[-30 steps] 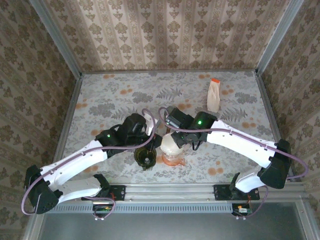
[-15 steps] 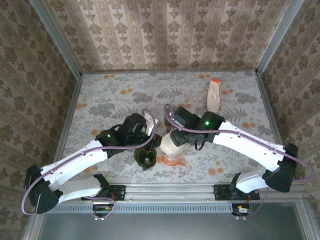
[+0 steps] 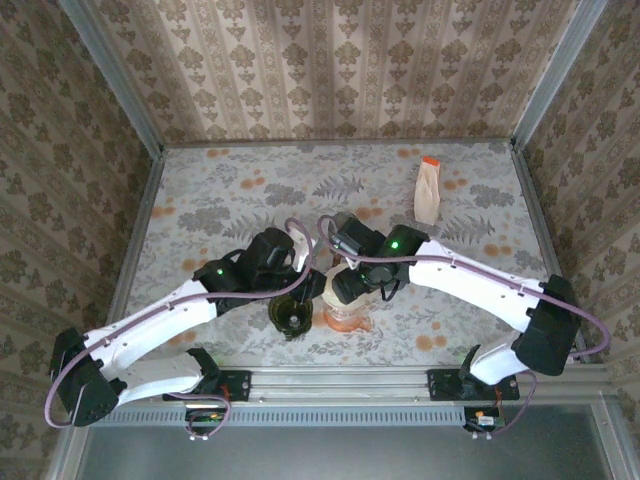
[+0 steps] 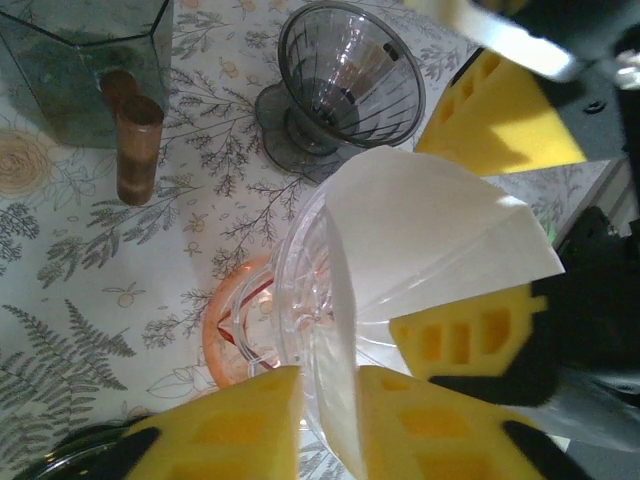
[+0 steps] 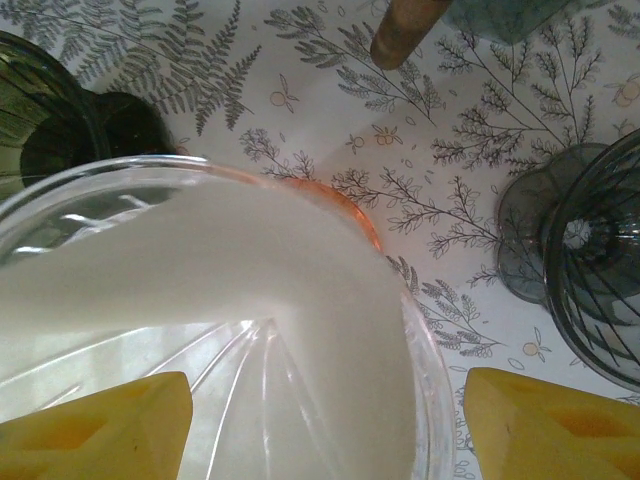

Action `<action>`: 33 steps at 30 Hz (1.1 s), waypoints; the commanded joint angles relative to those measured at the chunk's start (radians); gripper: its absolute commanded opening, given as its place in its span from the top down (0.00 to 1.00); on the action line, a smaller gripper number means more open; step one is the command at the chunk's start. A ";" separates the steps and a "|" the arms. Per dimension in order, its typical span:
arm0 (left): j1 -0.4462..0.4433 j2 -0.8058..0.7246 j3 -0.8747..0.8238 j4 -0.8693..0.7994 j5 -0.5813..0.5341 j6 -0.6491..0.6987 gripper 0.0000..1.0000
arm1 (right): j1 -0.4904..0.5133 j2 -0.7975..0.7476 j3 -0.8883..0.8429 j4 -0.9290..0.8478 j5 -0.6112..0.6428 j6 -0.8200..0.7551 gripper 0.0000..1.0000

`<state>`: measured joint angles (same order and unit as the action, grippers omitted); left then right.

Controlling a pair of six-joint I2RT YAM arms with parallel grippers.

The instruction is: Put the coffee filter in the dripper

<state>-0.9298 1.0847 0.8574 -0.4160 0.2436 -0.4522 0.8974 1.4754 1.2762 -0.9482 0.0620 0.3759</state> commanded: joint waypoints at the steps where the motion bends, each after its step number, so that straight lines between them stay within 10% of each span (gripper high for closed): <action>1: -0.006 -0.017 -0.020 0.014 0.019 -0.013 0.71 | -0.009 0.019 -0.022 0.033 -0.033 0.027 0.27; 33: -0.007 -0.032 -0.053 0.026 0.031 -0.045 0.65 | -0.013 0.084 -0.082 0.074 0.004 0.057 0.28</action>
<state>-0.9298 1.0481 0.8127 -0.3969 0.2657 -0.4839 0.8860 1.5543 1.2068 -0.8650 0.0475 0.4225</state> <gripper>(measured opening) 0.347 0.724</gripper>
